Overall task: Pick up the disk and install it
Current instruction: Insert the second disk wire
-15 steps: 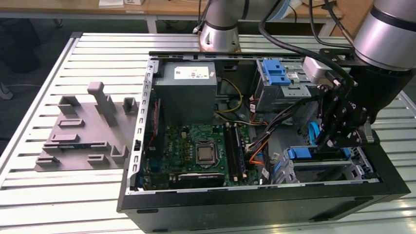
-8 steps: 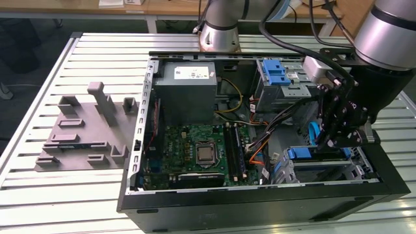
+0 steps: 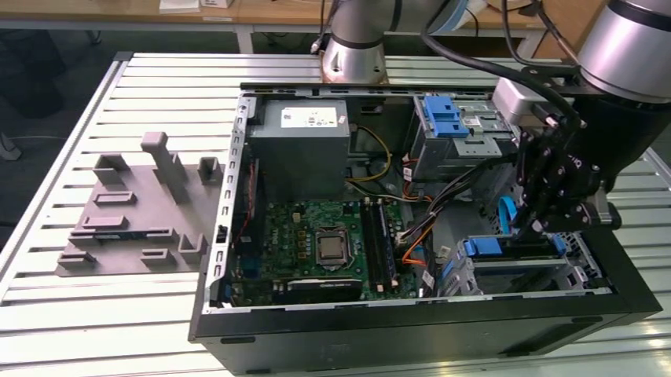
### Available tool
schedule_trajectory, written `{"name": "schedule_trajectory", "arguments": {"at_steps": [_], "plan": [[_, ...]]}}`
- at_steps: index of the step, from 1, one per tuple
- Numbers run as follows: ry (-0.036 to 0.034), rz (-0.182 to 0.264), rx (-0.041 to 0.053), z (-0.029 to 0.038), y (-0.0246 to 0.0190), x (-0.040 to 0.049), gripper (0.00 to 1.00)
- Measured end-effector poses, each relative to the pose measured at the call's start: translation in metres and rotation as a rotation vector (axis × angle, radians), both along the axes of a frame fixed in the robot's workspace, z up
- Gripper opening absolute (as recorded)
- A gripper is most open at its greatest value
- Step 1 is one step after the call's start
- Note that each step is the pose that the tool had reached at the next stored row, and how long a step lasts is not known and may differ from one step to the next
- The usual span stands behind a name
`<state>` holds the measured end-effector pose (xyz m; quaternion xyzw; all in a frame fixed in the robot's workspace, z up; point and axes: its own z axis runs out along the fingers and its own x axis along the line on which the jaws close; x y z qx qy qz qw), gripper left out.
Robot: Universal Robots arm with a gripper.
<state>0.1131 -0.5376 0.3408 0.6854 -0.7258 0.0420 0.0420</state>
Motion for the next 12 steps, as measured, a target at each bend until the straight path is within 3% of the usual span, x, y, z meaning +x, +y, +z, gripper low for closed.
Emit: {"name": "schedule_trajectory", "arguments": {"at_steps": [6,10,12], "plan": [[0.0003,0.000,0.0001,0.0013,0.0000,0.0000,0.24],[0.0003,0.000,0.0001,-0.0014,-0.0002,0.0002,0.11],[0.0003,0.000,0.0004,-0.0029,-0.0005,0.0003,0.11]]}}
